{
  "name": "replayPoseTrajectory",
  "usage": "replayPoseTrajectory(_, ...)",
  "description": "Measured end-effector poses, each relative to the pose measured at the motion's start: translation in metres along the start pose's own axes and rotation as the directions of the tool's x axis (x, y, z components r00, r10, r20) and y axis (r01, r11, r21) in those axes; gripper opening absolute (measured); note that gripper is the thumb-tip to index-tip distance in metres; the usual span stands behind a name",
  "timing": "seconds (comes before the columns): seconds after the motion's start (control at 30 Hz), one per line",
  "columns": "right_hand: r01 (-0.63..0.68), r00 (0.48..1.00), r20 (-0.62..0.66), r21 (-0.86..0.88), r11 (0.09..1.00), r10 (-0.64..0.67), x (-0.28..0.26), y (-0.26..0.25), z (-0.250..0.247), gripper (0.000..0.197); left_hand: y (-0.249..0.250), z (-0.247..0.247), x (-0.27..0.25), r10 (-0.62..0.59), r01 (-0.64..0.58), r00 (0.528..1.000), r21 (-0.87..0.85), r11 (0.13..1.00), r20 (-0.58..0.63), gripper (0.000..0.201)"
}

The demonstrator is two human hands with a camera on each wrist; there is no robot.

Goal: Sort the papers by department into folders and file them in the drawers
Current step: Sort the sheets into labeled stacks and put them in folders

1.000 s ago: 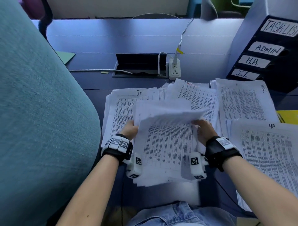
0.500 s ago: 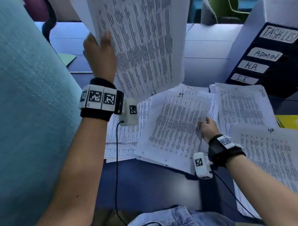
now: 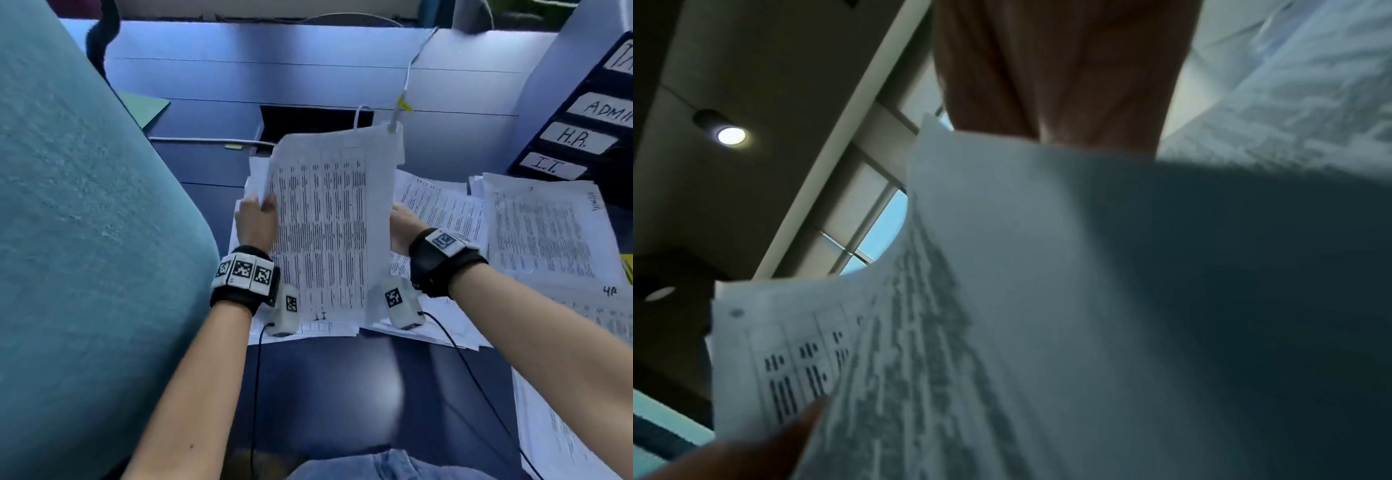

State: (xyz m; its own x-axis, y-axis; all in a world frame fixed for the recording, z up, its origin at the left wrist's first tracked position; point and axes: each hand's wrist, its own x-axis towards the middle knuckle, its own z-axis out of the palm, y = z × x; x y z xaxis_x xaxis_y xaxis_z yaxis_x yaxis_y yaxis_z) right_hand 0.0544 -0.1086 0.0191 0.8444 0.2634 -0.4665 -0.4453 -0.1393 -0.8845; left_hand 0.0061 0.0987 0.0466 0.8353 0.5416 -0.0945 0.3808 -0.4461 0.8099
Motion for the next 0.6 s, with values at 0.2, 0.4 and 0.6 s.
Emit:
replayPoseTrajectory(0.2, -0.181, 0.982, -0.042, 0.077, 0.98, 0.184, 0.023, 0.004, 0.032, 0.037, -0.038, 0.002, 0.003, -0.233, 0.229, 0.97, 0.071, 0.971, 0.066, 0.035)
replayPoseTrajectory(0.4, -0.204, 0.975, -0.087, 0.017, 0.979, 0.205, 0.041, 0.02, 0.039, 0.026, -0.054, 0.012, 0.003, -0.315, 0.314, 0.946, 0.029, 0.949, 0.078, 0.025)
replayPoseTrajectory(0.6, -0.139, 0.984, -0.06, 0.317, 0.938, 0.166, 0.011, 0.015, 0.02, 0.04, -0.055, 0.013, 0.004, -0.32, 0.322, 0.945, -0.02, 0.946, 0.06, 0.027)
